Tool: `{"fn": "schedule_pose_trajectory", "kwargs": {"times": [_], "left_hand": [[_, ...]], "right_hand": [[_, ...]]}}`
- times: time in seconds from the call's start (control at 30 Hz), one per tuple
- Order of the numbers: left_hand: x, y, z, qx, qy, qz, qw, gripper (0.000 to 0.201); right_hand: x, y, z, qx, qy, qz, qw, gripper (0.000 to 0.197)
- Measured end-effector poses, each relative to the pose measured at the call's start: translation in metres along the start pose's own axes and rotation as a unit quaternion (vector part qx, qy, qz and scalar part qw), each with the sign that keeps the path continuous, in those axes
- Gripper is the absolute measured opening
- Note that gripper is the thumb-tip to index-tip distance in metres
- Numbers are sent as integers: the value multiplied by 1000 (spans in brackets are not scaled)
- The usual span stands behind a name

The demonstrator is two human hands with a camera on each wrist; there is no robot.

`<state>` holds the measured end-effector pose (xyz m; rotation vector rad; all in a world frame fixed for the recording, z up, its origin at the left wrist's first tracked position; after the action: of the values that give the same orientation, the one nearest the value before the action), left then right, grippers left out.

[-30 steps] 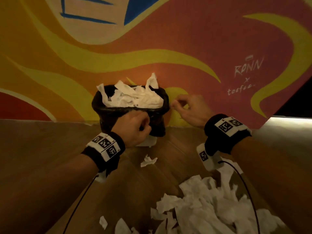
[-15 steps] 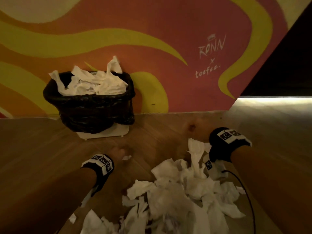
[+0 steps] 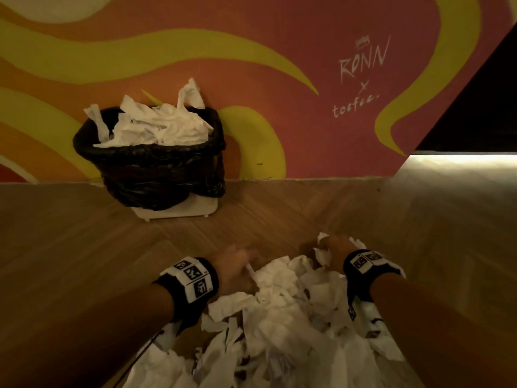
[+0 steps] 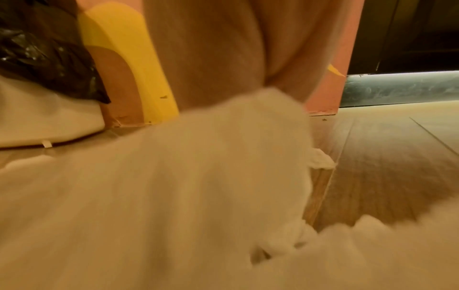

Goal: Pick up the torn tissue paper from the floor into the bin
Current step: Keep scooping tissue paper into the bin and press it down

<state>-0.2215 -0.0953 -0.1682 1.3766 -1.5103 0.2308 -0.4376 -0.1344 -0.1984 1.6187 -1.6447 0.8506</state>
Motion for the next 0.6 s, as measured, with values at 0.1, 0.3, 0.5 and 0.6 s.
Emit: {"fn": "schedule_pose_trajectory", "kwargs": {"times": [0.1,0.3,0.5,0.6], "left_hand": [[-20,35,7,-77,-11,73,994,63],[-71,34,16,-77,-92,222,968,61],[-26,9,3,-2,-50,58,997,24],[14,-11,-12,27,26,-18,999,18]], "right_hand": [[2,-3,-6,16,21,90,996,23],[15,-18,-20,26,17,183,983,18],[40,-42,-38,54,63,311,947,28],[42,-63,-49,55,47,303,950,50]]}}
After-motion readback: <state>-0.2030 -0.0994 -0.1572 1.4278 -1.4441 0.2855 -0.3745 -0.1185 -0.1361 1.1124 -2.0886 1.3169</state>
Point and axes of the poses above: each hand's wrist, its own z-axis towards the middle knuckle, its own x-axis out of the back of the hand, y = z × x, the point moved 10 cm from there along z, towards the middle knuckle
